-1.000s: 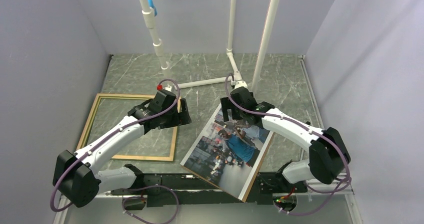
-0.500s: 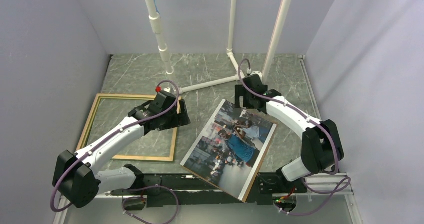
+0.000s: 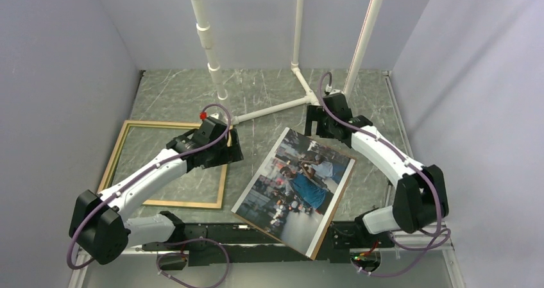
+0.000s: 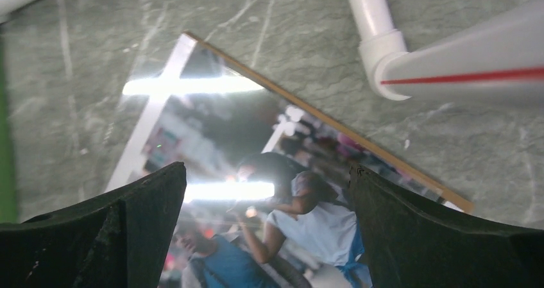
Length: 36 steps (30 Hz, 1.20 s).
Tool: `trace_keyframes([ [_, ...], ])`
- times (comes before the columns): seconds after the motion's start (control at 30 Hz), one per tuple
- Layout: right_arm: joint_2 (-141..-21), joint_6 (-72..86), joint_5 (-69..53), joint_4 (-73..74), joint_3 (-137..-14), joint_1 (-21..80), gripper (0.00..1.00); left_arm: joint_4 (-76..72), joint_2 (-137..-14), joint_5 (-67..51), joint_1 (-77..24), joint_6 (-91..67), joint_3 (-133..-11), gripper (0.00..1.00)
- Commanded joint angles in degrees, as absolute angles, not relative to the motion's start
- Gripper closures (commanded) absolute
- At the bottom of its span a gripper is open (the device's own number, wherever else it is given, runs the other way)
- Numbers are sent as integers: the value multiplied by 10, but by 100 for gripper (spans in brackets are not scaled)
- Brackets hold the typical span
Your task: Put the photo into the frame
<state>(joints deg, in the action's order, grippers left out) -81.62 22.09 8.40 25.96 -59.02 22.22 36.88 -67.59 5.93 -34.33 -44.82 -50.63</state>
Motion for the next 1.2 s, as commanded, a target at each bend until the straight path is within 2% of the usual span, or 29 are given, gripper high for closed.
trace_keyframes([
  [0.0, -771, 239, 10, 242, -569, 223, 0, 373, -697, 74, -346, -457, -502, 1],
  [0.2, -764, 253, -24, 232, -531, 244, 0, 376, -743, 96, -357, -471, -500, 1],
  [0.67, -771, 279, -43, 207, -488, 291, 0, 437, -922, 167, -399, -503, -553, 25],
  [0.8, -774, 281, -49, 204, -487, 292, 0, 435, -954, 164, -407, -500, -561, 39],
  [0.9, -774, 281, -51, 202, -486, 292, 0, 436, -967, 160, -411, -496, -566, 61],
  [0.93, -774, 281, -50, 202, -485, 292, 0, 438, -966, 160, -412, -495, -567, 72],
  [1.03, -773, 278, -52, 205, -487, 293, 0, 445, -955, 160, -414, -493, -569, 91],
  [1.13, -775, 274, -56, 209, -493, 293, 0, 457, -936, 157, -419, -493, -569, 100],
  [1.17, -775, 273, -56, 211, -495, 293, 0, 462, -930, 156, -421, -492, -570, 100],
])
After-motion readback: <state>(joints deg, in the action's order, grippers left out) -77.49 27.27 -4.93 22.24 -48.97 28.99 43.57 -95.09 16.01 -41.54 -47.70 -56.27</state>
